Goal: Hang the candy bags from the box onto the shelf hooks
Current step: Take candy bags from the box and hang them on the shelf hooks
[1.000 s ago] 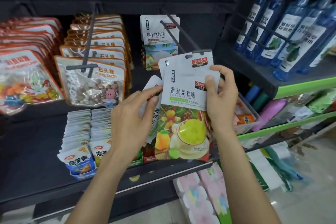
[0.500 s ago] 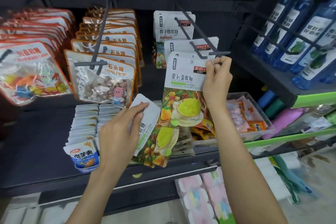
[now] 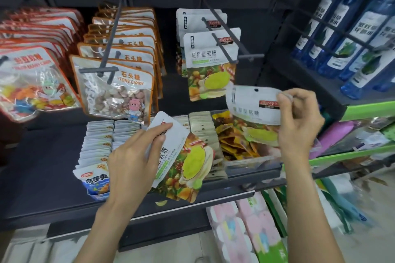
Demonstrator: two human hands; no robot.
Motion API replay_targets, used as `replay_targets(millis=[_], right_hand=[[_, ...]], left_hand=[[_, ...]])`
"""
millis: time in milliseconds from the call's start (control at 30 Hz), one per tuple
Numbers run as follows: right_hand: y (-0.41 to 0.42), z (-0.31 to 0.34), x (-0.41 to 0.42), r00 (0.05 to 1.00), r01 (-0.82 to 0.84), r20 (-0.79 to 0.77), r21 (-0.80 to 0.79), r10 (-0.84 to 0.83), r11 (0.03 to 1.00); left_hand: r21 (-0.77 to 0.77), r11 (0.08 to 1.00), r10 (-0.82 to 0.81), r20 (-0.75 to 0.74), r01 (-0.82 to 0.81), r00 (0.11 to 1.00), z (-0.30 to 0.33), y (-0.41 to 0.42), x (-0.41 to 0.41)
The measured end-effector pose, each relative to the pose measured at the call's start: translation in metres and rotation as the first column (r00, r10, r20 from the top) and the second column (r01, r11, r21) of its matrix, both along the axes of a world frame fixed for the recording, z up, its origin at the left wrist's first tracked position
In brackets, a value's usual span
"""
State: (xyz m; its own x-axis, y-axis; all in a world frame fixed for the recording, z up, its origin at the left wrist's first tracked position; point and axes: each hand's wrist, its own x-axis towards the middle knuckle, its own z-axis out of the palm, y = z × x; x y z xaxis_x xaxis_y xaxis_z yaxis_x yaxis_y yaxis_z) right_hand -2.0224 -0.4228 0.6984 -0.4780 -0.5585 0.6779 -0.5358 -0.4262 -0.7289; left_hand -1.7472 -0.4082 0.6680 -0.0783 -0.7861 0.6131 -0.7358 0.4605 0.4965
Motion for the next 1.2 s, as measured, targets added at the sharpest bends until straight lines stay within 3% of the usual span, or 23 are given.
replay_targets(millis=[167,300,400,567,667,733,800,900,967,1067,1200], right_hand=[[0.044,0.029,0.0,0.976,-0.11,0.187,-0.035,0.115,0.993],[0.047,0.027,0.02,0.868,-0.302,0.429,0.054,0.252,0.952],[0.039,0.01,0.04,0.886,-0.251,0.43,0.133,0.173,0.959],[0.035,0.002,0.056,0.949,0.026,0.305,0.176,-0.08,0.984],[0.037,0.005,0.07,0.96,0.065,0.26,0.138,-0.099,0.988],[0.035,0.004,0.073,0.95,-0.007,0.311,0.108,-0.027,0.994],[0.027,0.001,0.066,0.879,-0.103,0.474,0.067,0.059,0.992],[0.017,0.002,0.035,0.68,-0.107,0.722,-0.074,0.127,0.992],[0.018,0.01,0.018,0.76,-0.084,0.638,-0.099,0.128,0.992],[0.017,0.029,0.017,0.935,-0.142,0.314,-0.098,0.166,0.985],[-0.001,0.053,0.034,0.983,-0.171,0.056,-0.073,0.175,0.983]], left_hand=[[0.076,0.994,-0.071,-0.078,0.077,0.994,0.009,-0.003,-0.016],[0.197,0.961,-0.133,-0.286,0.194,0.949,0.014,0.002,-0.035],[0.213,0.949,-0.146,-0.362,0.234,0.921,0.019,0.01,-0.045],[0.183,0.958,-0.139,-0.375,0.221,0.916,0.022,0.017,-0.05],[0.228,0.944,-0.139,-0.378,0.238,0.915,0.022,0.017,-0.051],[0.246,0.94,-0.125,-0.393,0.235,0.911,0.022,0.016,-0.05],[0.27,0.936,-0.088,-0.437,0.224,0.895,0.022,0.011,-0.047],[0.262,0.945,-0.047,-0.487,0.198,0.872,0.022,0.003,-0.037],[0.266,0.951,-0.013,-0.471,0.156,0.882,0.022,0.002,-0.029],[0.238,0.968,0.02,-0.39,0.08,0.921,0.022,0.004,-0.02],[0.224,0.975,0.084,-0.295,-0.017,0.952,0.02,0.009,-0.015]])
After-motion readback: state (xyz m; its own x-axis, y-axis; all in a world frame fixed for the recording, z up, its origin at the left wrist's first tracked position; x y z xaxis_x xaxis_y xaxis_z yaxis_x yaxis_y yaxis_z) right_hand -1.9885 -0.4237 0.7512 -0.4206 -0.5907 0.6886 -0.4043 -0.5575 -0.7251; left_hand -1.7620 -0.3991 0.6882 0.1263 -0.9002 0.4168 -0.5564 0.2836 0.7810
